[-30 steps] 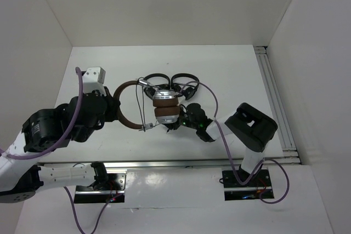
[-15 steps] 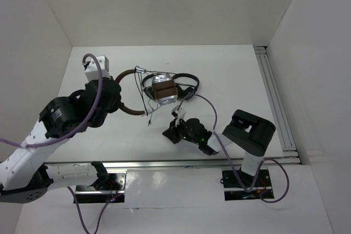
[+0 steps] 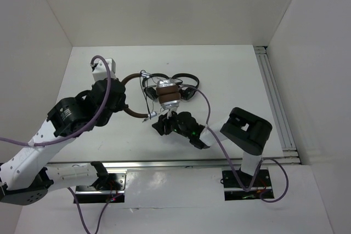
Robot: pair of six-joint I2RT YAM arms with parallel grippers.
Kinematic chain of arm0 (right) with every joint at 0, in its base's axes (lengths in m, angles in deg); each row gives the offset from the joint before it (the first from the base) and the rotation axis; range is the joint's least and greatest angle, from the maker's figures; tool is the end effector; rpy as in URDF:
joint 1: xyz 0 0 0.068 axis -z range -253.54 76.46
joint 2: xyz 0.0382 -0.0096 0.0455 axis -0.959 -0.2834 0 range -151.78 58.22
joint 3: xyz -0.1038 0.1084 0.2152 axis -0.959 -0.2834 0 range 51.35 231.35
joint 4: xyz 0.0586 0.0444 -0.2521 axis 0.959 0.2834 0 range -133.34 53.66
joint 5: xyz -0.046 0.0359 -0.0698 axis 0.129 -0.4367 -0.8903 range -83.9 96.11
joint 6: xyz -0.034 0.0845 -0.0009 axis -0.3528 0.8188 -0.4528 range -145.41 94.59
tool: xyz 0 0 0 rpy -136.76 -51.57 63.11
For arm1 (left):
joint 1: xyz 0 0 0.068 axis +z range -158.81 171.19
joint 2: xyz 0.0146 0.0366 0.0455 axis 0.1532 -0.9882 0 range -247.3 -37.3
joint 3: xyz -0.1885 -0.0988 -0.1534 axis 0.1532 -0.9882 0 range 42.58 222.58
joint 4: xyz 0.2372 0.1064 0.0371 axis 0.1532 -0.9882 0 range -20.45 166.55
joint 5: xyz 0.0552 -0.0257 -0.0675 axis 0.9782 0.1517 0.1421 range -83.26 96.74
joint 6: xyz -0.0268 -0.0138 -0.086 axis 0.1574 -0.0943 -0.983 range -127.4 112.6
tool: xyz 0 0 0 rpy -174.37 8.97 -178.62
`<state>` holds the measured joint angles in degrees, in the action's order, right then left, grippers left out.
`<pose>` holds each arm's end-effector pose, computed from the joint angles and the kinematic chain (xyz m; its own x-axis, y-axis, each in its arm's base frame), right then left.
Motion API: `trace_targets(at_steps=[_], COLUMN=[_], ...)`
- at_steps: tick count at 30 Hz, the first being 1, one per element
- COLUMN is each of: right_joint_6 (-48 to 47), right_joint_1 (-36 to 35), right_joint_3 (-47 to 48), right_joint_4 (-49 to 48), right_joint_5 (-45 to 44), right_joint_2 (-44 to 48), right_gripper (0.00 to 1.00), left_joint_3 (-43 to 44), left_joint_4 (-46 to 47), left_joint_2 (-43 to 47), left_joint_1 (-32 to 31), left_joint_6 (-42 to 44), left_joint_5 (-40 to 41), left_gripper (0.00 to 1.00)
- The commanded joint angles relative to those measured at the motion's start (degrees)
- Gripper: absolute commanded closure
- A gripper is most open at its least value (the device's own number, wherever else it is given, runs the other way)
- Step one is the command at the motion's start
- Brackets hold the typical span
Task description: Wrap the headphones
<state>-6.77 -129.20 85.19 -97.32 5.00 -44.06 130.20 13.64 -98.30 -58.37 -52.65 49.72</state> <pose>0.2105 0.3053 0.1151 -0.3940 -0.0102 -0.9191 -0.7273 0.6149 0.3050 0.1711 -0.1147 0.4198 -0.4125 -0.3170 -0.8540 -0.1317 0.9484 -0.2884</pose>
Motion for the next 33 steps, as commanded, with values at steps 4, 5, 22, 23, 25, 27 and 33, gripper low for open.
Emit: trace_targets(at_steps=[4,5,22,23,25,27,33], right_joint_6=[3.86,3.87,11.69,11.69,11.69,12.48,13.18], right_joint_1=[0.81,0.81,-1.11,-1.12,-1.12,-1.65,-4.8], right_joint_3=[8.07,8.77,22.32,22.84,21.45,18.64,8.72], right_joint_4=[-2.62,-3.76,-5.36,-4.65,-5.26,-7.0,-9.83], right_joint_5=[-0.74,-0.74,-11.28,-12.07,-12.78,-13.49,-20.06], right_joint_2=[-7.65,-8.63,-24.02,-24.63,-24.63,-24.11,-17.79], right_gripper=[0.39,0.37,0.4,0.46,0.72,0.84,1.0], left_joint_3=[-0.16,-0.77,-3.15,-3.15,-3.68,-3.68,-4.73], left_joint_4=[3.68,3.68,1.39,0.78,0.78,0.78,0.86], left_joint_2=[3.6,4.12,9.14,9.14,9.14,9.66,8.52], left_joint_1=[0.34,0.34,0.87,0.87,0.87,0.87,2.8], left_joint_6=[-3.34,-3.35,-4.58,-4.58,-4.58,-4.58,-6.25], left_joint_5=[-1.05,-1.06,-4.05,-4.05,-3.43,-3.43,-0.88], left_gripper=[1.0,1.0,1.0,1.0,1.0,1.0,1.0])
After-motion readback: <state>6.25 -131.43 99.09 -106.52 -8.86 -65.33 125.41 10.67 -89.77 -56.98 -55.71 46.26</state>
